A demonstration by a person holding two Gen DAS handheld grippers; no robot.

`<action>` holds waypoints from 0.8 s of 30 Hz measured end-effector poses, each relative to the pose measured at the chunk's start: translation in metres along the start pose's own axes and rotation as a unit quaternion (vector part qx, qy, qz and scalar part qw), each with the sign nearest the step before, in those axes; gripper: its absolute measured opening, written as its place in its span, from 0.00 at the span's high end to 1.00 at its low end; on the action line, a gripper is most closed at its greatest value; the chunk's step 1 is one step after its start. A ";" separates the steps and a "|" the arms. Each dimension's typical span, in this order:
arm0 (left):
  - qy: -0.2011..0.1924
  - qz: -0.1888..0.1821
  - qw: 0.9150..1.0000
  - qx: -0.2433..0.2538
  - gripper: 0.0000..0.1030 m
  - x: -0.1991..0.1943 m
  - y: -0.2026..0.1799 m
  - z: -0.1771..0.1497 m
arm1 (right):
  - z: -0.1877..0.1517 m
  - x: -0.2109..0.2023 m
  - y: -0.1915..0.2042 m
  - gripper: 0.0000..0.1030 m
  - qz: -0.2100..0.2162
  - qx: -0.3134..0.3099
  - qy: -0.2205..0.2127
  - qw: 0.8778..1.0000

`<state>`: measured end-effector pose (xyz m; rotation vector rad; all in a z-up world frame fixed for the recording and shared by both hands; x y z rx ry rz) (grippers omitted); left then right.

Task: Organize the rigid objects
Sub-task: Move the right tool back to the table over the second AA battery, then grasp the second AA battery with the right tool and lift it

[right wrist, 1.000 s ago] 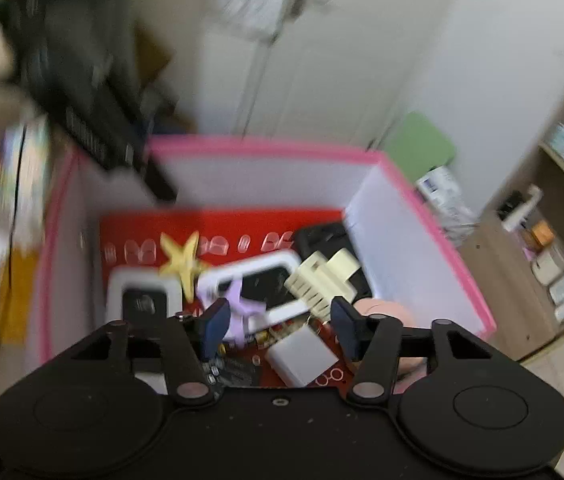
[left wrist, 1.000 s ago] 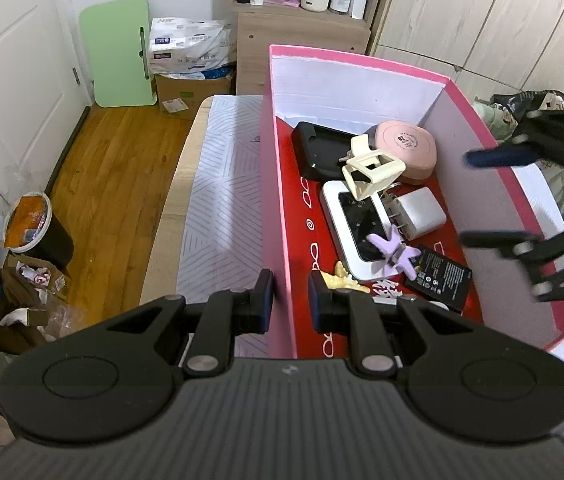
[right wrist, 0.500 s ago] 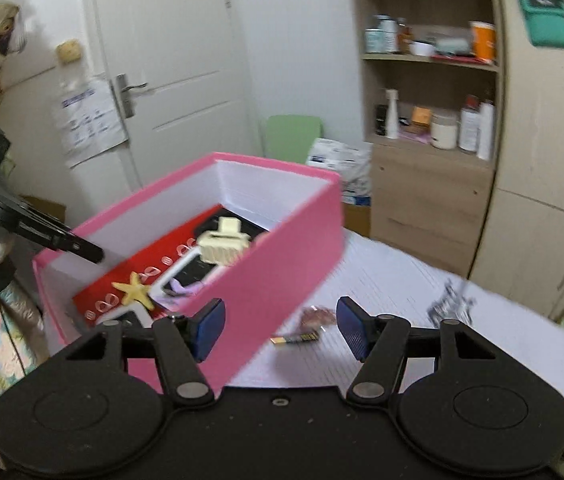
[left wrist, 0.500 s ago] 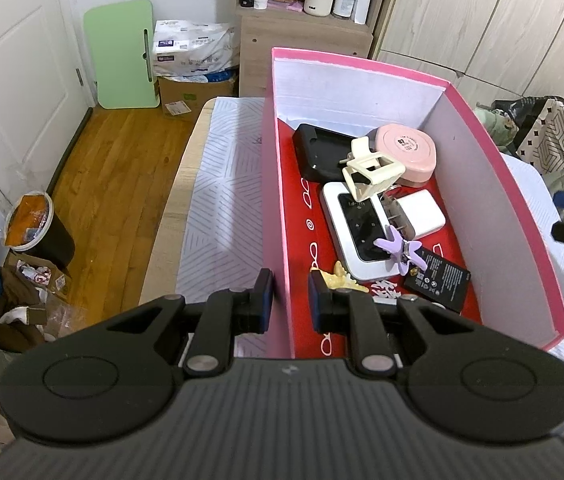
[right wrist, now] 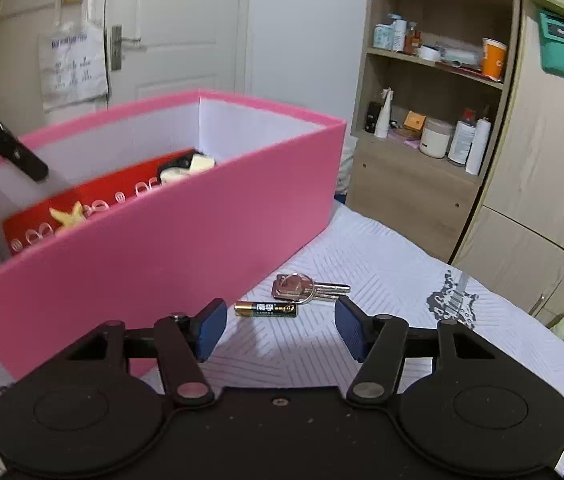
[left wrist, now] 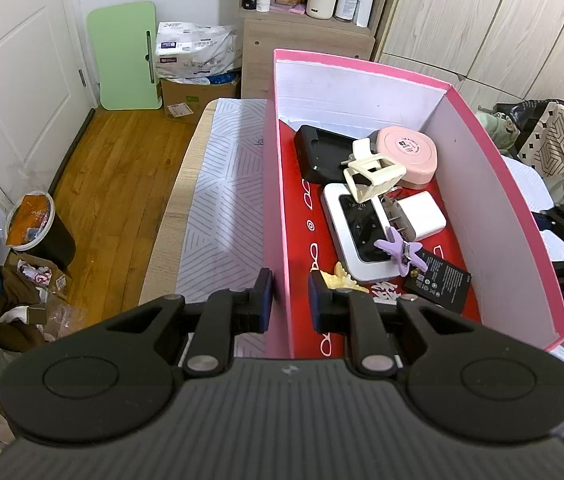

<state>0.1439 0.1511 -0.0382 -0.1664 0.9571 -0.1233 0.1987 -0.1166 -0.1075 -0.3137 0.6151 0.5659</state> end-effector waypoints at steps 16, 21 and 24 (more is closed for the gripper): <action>-0.001 0.003 1.000 0.002 0.83 0.000 -0.001 0.000 | 0.001 0.028 0.003 0.41 0.036 -0.036 0.027 0.998; -0.001 0.003 1.000 0.004 0.83 0.000 -0.002 0.000 | -0.003 0.034 -0.011 0.37 0.059 -0.005 0.020 0.998; -0.002 0.000 1.000 0.002 0.83 0.000 -0.002 -0.001 | -0.007 0.037 -0.021 0.36 0.078 0.015 0.014 0.997</action>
Point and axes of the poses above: each gripper's, at about its wrist camera, not at the fingertips, and x roughly the way its jaws point, y to its left, z to its top, the point moved 1 cm from there along x, roughly the way its jaws point, and after that the axes turned 5 degrees about -z, right-handed, at the moved point
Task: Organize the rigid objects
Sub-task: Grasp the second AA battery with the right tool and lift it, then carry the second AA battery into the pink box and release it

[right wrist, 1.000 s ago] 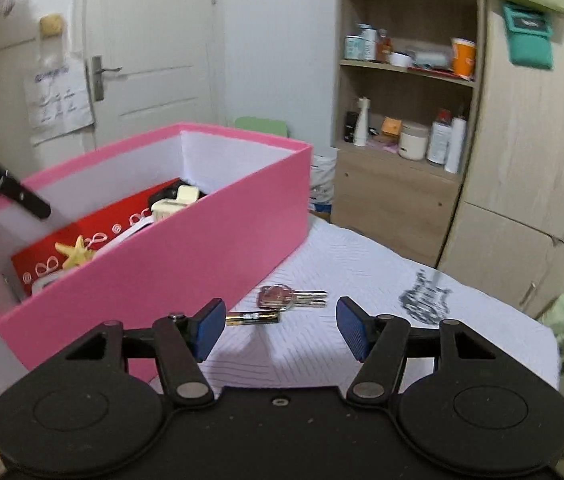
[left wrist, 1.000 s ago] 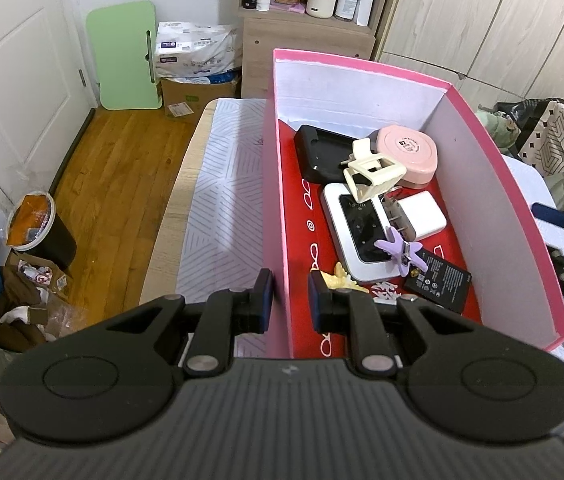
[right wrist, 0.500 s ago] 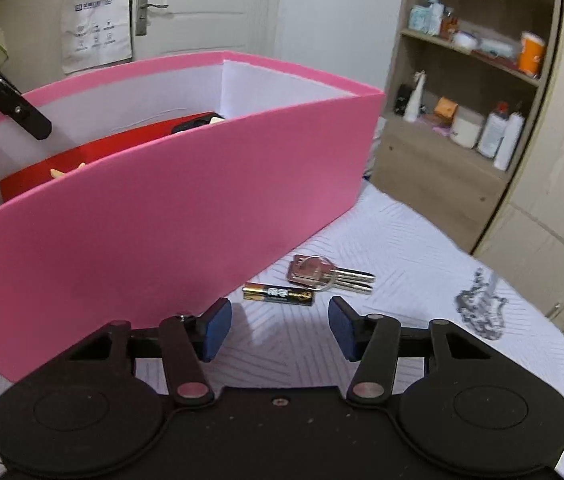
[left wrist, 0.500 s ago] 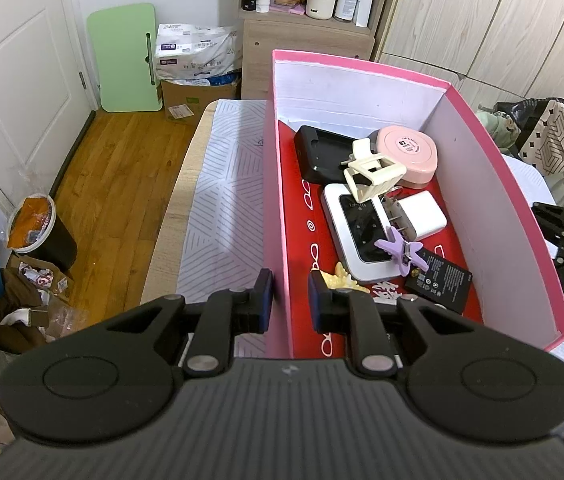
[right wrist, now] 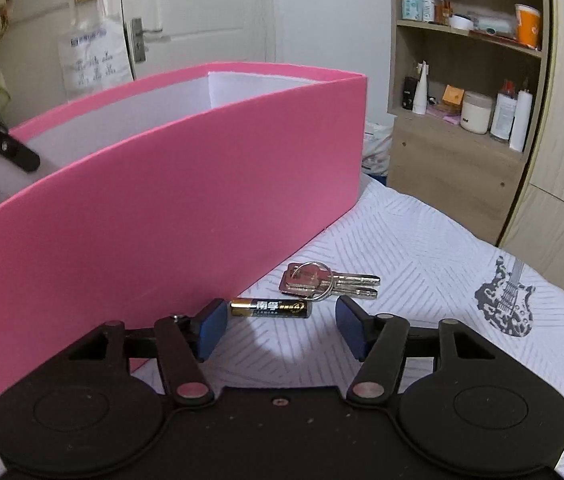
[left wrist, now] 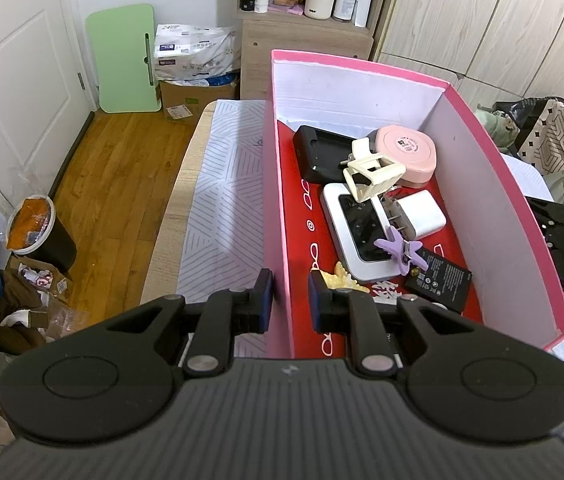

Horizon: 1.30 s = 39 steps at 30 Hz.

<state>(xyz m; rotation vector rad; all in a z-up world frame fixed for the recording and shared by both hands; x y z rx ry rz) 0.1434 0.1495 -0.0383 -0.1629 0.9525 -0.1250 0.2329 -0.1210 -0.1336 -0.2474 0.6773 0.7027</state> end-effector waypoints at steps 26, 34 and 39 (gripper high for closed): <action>0.002 0.007 1.000 0.026 0.84 0.000 -0.003 -0.002 | 0.034 -0.077 0.017 0.54 -0.067 0.051 -0.084 0.993; 0.001 0.013 0.999 0.043 0.87 -0.001 -0.003 -0.002 | 0.082 -0.101 0.047 0.54 -0.004 0.069 -0.073 0.995; -0.002 0.010 0.999 0.046 0.87 -0.002 -0.003 -0.003 | 0.114 -0.067 0.069 0.54 0.086 0.099 0.007 0.991</action>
Point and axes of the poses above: each gripper's, at about its wrist camera, not at the fingertips, and x roughly the way its jaws point, y to its left, z to its top, the point moved 1 cm from there along x, roughly the way its jaws point, and after that the axes turned 5 degrees about -z, right-handed, at the moved point
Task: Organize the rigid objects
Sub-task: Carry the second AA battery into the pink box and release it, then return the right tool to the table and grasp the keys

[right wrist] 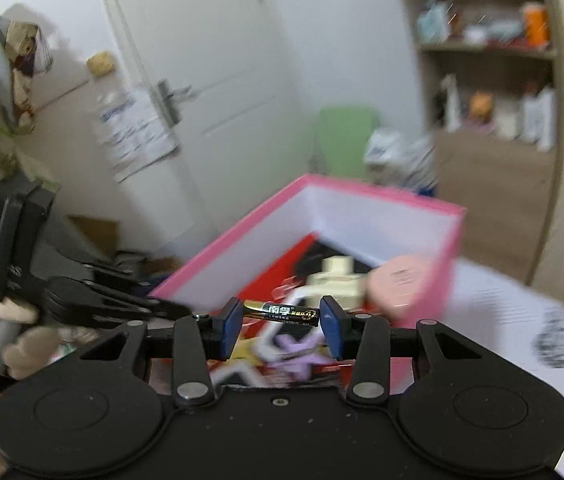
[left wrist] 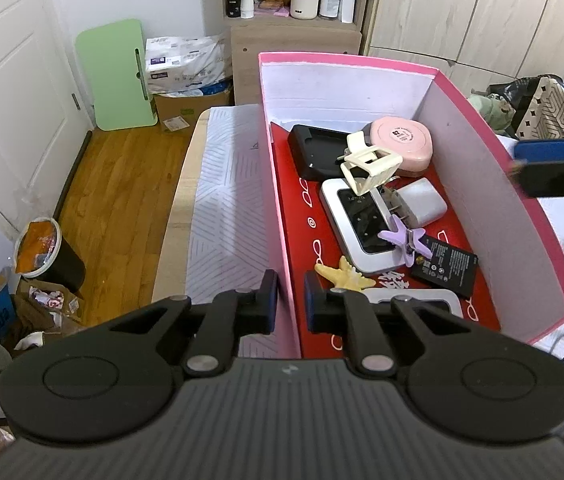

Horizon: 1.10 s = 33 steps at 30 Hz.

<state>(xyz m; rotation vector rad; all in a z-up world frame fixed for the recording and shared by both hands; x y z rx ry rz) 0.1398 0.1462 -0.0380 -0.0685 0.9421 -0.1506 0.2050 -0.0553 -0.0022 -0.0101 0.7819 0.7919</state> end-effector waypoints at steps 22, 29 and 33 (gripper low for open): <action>-0.011 -0.044 0.999 -0.010 0.87 -0.001 0.013 -0.003 | 0.028 0.143 0.034 0.52 -0.019 0.018 0.139 0.990; -0.011 -0.041 0.999 -0.010 0.87 -0.001 0.012 -0.003 | 0.034 0.109 0.032 0.52 0.017 0.014 0.094 0.995; -0.011 -0.039 0.999 -0.012 0.87 0.000 0.012 -0.003 | 0.031 0.077 0.025 0.52 0.001 0.007 0.074 0.997</action>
Point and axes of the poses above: each gripper's, at about its wrist camera, not at the fingertips, and x roughly the way its jaws point, y to its left, z to its top, the point moved 1 cm from there along x, roughly the way its jaws point, and after that the axes turned 5 degrees about -z, right-handed, at the moved point
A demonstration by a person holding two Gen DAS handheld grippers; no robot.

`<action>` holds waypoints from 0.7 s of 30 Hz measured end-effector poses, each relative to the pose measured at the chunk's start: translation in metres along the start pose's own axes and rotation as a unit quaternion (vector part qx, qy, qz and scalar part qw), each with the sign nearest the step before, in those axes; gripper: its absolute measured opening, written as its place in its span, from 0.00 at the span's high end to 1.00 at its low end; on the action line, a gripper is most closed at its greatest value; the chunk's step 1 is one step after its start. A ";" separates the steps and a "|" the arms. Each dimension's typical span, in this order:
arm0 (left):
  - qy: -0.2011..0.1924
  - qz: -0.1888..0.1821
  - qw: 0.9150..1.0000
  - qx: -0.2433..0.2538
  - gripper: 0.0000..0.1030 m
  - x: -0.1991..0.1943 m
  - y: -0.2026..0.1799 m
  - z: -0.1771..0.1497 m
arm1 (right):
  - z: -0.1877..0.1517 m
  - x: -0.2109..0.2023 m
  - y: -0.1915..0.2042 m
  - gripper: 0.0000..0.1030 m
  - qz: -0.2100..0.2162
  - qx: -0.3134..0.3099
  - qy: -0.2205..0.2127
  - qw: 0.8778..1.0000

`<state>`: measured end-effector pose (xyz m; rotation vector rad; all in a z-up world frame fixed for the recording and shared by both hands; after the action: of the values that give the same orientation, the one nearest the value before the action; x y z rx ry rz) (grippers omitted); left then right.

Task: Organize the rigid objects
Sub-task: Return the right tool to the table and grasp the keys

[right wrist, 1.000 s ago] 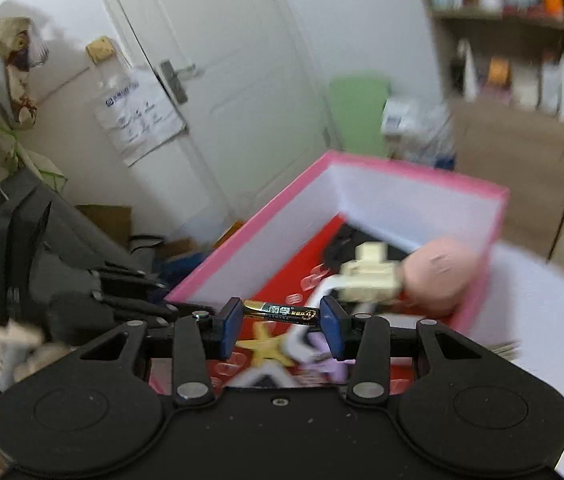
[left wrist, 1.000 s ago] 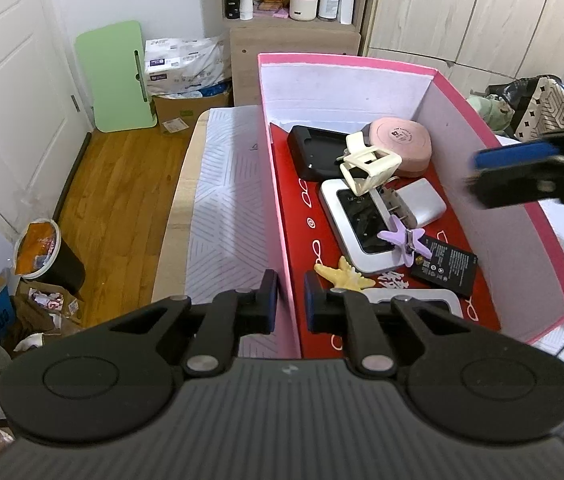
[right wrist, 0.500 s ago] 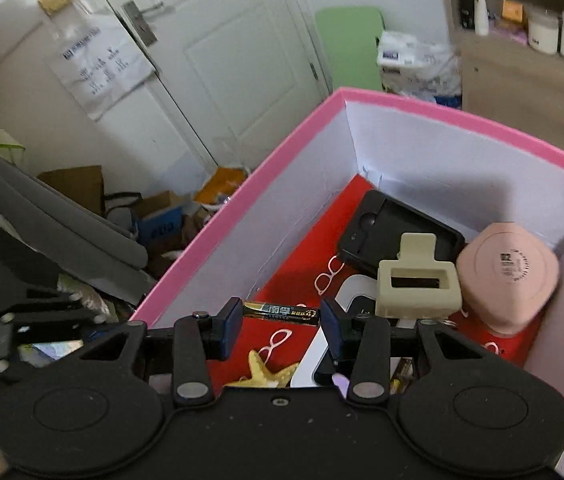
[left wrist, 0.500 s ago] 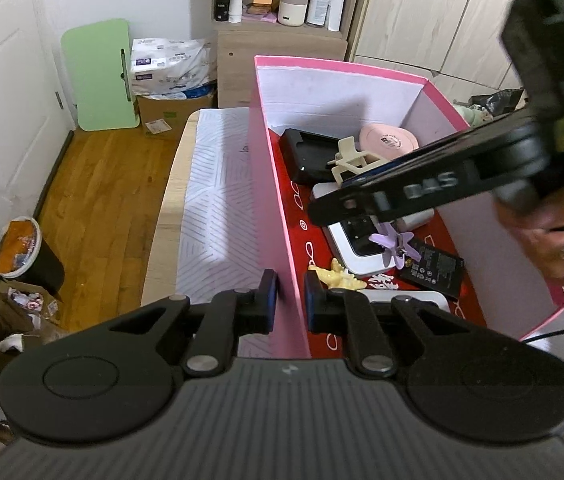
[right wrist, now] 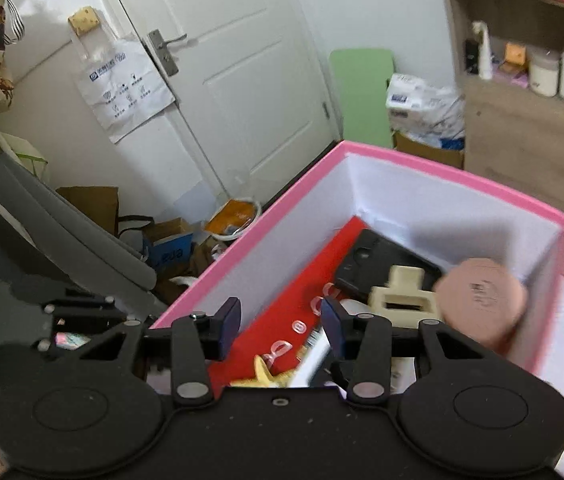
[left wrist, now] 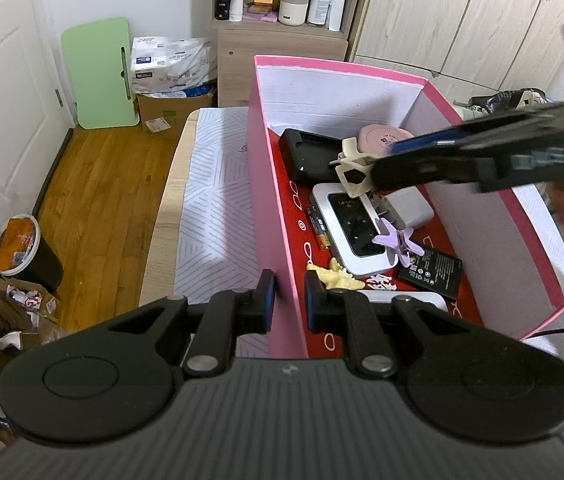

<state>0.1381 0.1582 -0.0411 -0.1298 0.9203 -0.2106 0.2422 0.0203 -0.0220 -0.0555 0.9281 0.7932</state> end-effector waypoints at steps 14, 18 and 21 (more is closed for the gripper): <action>0.006 0.024 0.999 0.021 0.87 0.000 -0.010 0.001 | -0.065 -0.113 -0.072 0.51 -0.100 0.040 -0.074 0.991; 0.010 0.032 0.999 0.024 0.87 0.001 -0.012 0.002 | -0.086 -0.122 -0.090 0.51 -0.130 0.039 -0.083 0.987; 0.015 0.038 0.999 0.029 0.87 0.001 -0.014 0.002 | -0.099 -0.119 -0.100 0.48 -0.134 0.034 -0.089 0.986</action>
<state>0.1390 0.1441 -0.0381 -0.0388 0.9472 -0.1690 0.1957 -0.1586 -0.0242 -0.0479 0.7589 0.5081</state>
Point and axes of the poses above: each gripper's, at about its wrist camera, not at the fingertips, and x roughly the way its jaws point, y to its left, z to its top, the point moved 1 cm from there along x, roughly the way its jaws point, and after that the axes turned 5 degrees about -z, right-handed, at the moved point
